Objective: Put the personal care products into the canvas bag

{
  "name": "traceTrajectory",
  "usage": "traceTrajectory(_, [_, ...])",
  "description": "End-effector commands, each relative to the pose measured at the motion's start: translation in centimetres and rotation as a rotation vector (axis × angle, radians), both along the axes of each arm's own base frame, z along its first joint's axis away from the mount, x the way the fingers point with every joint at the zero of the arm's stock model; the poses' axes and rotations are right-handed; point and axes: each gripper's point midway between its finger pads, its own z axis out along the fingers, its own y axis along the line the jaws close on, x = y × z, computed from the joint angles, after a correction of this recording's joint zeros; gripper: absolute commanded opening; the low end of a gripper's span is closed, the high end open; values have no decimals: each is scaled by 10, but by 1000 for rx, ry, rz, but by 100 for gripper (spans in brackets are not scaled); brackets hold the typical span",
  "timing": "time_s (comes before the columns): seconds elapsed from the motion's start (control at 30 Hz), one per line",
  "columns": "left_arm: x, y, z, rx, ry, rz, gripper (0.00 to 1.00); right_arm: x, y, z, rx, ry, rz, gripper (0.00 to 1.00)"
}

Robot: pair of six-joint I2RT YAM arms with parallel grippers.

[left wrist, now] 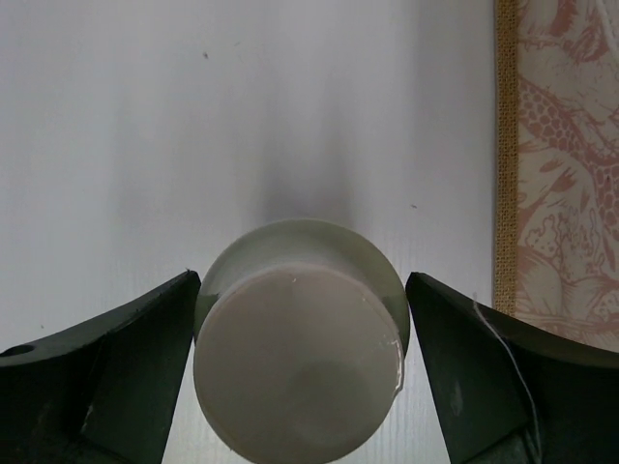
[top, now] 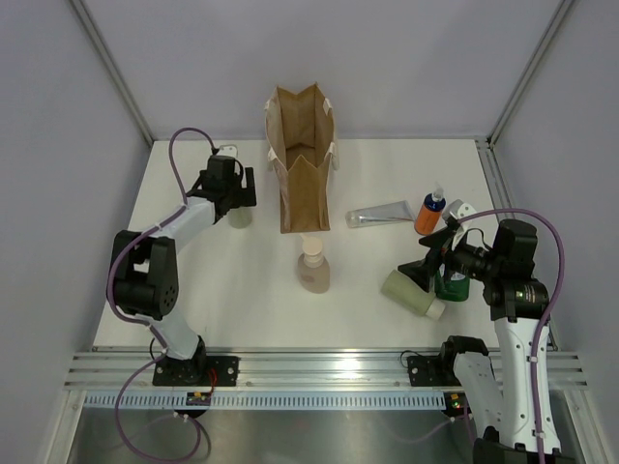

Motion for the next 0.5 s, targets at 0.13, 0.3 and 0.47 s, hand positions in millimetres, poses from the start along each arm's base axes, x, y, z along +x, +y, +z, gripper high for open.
traceTrajectory(0.13, [23,-6,19,-41,-59,15,78,2,2,10,15,-43,28,100])
traceTrajectory(0.3, [21,-11,26,-70,-66,-1,41,1,1,11,19,-49,28,100])
traceTrajectory(0.47, [11,-29,66,-141,-110,-108,0,-1,2,12,32,-42,33,100])
